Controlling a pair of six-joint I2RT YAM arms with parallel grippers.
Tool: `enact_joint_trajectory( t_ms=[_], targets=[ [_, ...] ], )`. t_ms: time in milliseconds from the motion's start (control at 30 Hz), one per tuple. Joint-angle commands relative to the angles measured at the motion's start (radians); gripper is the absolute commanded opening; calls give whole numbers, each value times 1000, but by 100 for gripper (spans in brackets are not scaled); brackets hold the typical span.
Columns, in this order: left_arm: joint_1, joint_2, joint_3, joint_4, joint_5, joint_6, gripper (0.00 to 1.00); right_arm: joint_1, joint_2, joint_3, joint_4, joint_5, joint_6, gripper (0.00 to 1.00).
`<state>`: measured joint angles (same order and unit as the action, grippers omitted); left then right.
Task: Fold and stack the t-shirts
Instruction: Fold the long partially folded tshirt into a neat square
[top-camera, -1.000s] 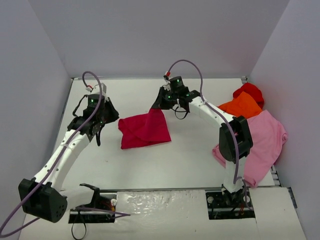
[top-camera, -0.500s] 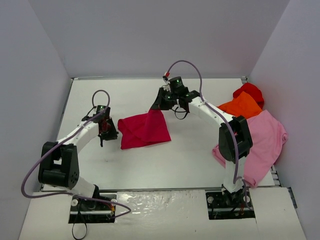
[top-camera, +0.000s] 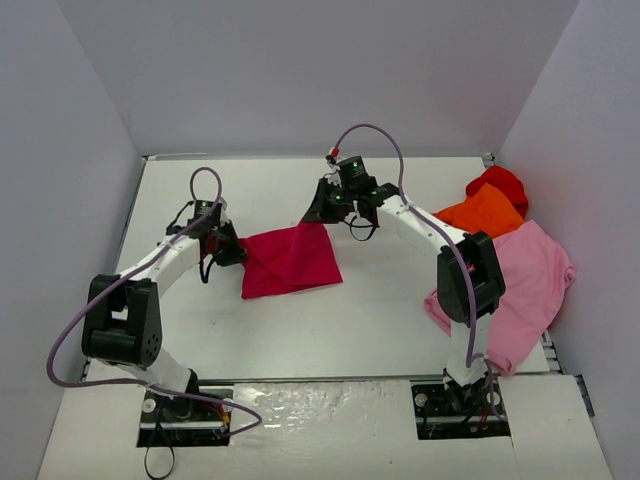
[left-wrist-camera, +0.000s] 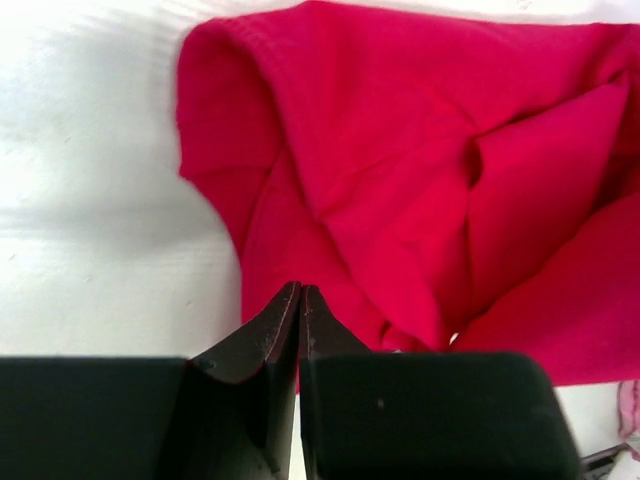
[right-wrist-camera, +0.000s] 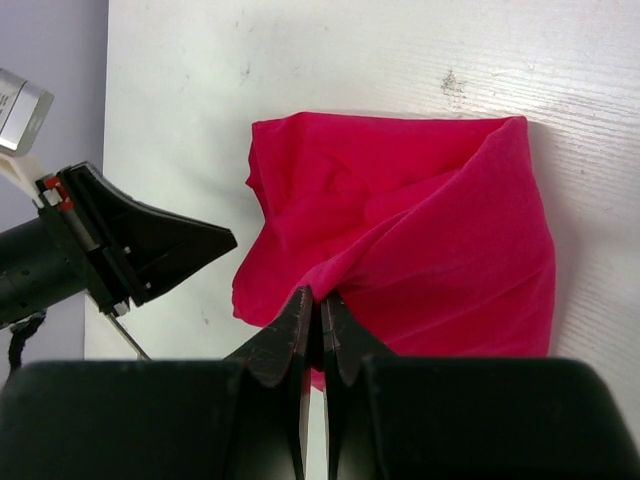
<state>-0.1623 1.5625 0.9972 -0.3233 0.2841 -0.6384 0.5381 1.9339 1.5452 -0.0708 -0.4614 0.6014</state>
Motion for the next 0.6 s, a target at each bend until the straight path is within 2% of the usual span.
enact_joint_trajectory(
  t_ms=[0,267,567],
  targets=[
    [0,47,29,114,78,-30,1,7,-48,3,39,-17,-2,0],
    [-2,119,-45,213,118,-60,1,14,-20,65,20,-44,9,0],
    [0,135,-79,235,114,-50,1,115,90,292,-30,-59,20,0]
  ],
)
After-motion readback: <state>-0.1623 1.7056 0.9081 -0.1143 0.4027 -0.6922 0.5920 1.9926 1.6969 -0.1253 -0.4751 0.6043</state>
